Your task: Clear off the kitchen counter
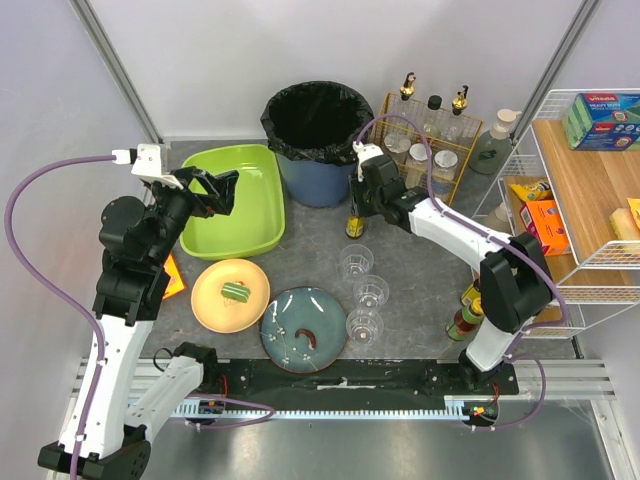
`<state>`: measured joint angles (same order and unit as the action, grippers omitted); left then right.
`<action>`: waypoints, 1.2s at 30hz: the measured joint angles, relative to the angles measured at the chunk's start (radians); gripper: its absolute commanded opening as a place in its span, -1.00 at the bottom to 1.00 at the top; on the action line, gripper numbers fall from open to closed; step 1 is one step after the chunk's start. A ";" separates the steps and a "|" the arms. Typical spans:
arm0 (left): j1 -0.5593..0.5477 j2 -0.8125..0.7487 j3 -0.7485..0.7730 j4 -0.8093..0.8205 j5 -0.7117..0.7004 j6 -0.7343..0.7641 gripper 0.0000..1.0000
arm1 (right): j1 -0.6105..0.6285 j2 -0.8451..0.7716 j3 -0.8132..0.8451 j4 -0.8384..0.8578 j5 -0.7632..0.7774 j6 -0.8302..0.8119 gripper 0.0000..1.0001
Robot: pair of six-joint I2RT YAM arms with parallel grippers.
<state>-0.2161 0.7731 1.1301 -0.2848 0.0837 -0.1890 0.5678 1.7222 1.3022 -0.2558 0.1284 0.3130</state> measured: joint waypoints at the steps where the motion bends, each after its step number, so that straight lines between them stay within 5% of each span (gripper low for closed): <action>1: 0.000 0.000 0.000 0.000 0.000 0.000 0.96 | 0.000 -0.006 0.000 -0.007 0.005 0.000 -0.80; 17: 0.000 0.001 0.000 0.000 0.001 0.000 0.96 | -0.082 -0.271 0.068 -0.066 0.239 -0.018 -0.91; 36: 0.000 0.015 0.000 0.002 0.023 0.000 0.96 | -0.153 -0.132 -0.006 0.083 0.373 0.089 -0.88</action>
<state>-0.2161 0.7883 1.1301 -0.2832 0.1070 -0.1894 0.4149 1.5898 1.2964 -0.1730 0.5018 0.4023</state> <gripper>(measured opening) 0.982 0.384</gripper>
